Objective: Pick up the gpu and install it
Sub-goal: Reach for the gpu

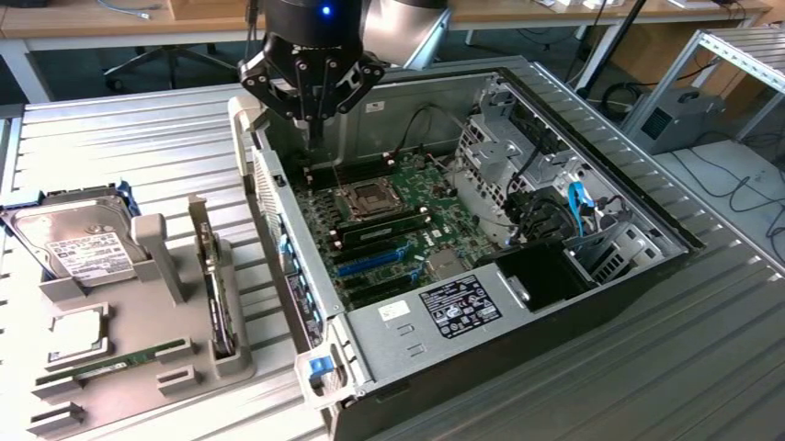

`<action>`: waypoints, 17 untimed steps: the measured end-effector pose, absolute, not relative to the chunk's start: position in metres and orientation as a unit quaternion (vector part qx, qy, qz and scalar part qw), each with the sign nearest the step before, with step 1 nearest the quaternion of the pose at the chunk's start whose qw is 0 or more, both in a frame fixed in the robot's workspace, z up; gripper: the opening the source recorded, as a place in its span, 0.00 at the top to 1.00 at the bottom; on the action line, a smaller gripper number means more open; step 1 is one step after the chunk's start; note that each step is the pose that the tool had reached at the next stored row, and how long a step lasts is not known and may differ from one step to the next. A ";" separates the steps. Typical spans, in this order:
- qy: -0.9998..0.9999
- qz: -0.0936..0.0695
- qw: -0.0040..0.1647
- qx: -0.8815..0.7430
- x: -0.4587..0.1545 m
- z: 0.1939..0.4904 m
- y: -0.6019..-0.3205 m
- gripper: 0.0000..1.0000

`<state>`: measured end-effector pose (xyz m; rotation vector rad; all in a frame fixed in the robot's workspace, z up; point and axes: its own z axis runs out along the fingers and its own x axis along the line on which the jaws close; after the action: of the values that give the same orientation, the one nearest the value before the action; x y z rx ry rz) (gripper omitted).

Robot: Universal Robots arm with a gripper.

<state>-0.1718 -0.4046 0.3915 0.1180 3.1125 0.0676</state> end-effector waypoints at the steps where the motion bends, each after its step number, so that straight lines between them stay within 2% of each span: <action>1: 0.999 0.022 0.013 0.038 -0.172 0.391 -0.405 0.89; 17: 0.999 0.022 0.013 0.038 -0.176 0.391 -0.405 0.89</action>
<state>-0.1756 -0.4046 0.3912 0.1180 3.1125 0.0677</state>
